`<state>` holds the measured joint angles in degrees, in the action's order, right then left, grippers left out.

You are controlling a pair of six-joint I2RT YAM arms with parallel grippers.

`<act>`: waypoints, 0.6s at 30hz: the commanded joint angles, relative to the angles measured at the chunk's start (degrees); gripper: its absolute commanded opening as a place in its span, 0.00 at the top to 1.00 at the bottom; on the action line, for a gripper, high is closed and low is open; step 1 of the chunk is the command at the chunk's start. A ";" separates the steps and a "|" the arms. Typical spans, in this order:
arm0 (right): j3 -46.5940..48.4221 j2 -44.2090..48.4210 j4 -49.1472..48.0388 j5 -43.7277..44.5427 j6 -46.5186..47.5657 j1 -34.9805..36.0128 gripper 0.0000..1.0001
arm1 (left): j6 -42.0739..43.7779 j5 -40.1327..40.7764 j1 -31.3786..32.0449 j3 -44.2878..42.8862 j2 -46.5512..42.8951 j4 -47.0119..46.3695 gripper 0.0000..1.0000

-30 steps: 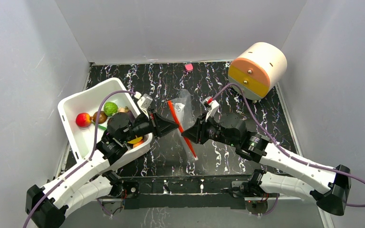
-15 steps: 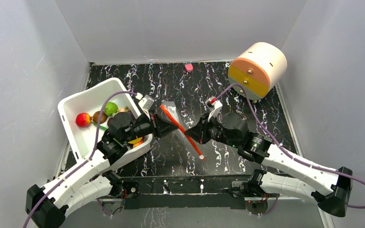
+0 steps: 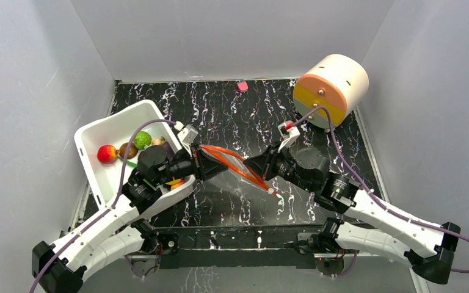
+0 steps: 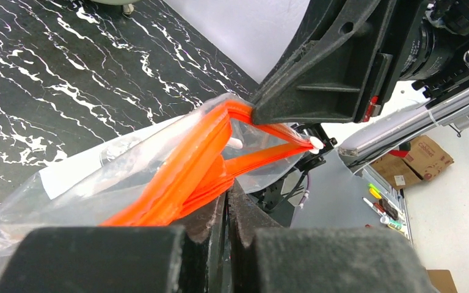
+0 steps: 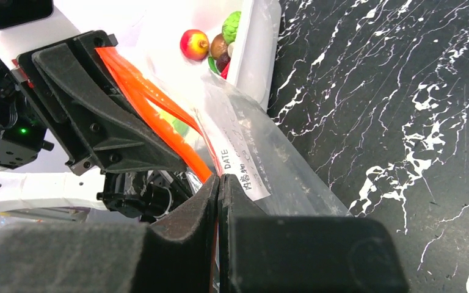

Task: Place the food in the zip-top bag and seal the zipper
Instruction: Open the zipper of the food storage bag.

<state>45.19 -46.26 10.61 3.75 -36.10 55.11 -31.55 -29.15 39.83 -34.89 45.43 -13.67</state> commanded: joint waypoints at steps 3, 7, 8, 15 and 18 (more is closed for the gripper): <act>1.02 1.56 1.17 12.10 -1.44 -0.01 1.00 | -0.61 -2.46 0.07 -1.55 -0.40 -1.02 1.00; 2.51 -0.57 5.06 11.85 0.56 -0.01 0.89 | -2.07 -2.26 0.07 -1.40 0.57 -2.47 1.00; 2.87 -1.19 5.41 10.35 1.51 -0.05 0.85 | -2.40 -2.33 0.11 -1.40 0.93 -2.79 1.00; 5.52 -5.58 4.87 1.59 4.99 0.04 0.60 | -2.84 -1.38 0.07 -1.84 3.65 -2.94 1.00; 7.06 -7.95 5.80 -0.96 6.20 0.08 0.56 | -3.08 -1.37 0.07 -2.06 4.45 -3.29 1.00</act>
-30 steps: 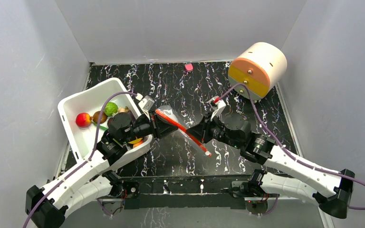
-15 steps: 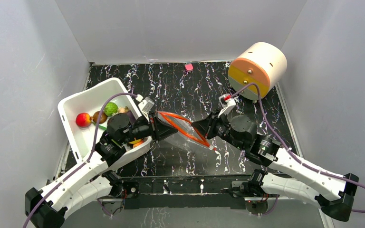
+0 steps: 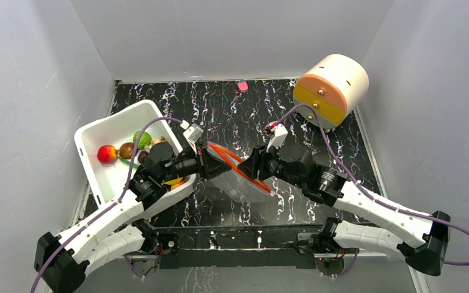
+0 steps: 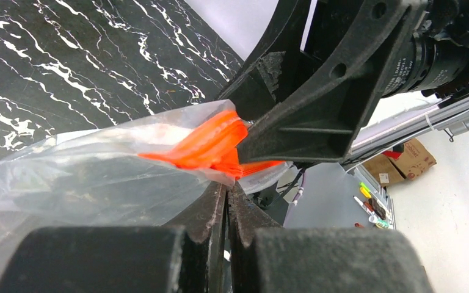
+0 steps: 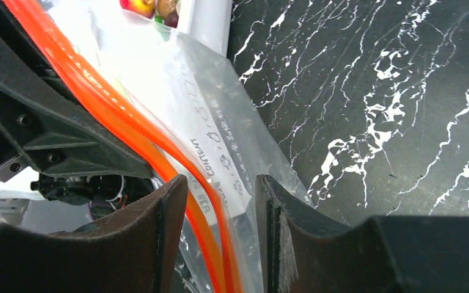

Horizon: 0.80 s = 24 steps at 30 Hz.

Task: Place the food in the zip-top bag and seal the zipper
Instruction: Open the zipper of the food storage bag.

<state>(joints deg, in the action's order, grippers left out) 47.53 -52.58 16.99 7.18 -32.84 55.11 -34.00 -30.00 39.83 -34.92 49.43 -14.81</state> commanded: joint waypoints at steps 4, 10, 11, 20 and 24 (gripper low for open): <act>5.66 -3.22 3.32 -0.31 5.11 0.03 0.56 | -0.47 -0.19 0.07 -2.63 0.78 -1.42 1.00; 7.04 -0.09 9.06 13.77 7.52 0.07 0.65 | 0.15 -0.15 0.07 -3.10 0.42 0.22 1.00; 7.03 -0.23 9.38 14.14 7.85 0.02 0.65 | 0.03 -0.15 0.07 -3.09 0.46 0.14 1.00; 8.36 0.22 9.83 17.99 8.35 0.08 0.56 | 0.53 -0.58 0.07 -3.31 0.53 1.21 1.00; 8.88 1.71 9.17 20.56 8.22 0.08 0.58 | 1.08 -0.43 0.07 -3.74 0.32 1.94 1.00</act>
<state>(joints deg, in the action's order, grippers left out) 52.64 -53.56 28.40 22.70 -25.36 55.13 -33.98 -29.80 39.83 -35.83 50.54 -13.39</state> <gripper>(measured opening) 0.432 0.007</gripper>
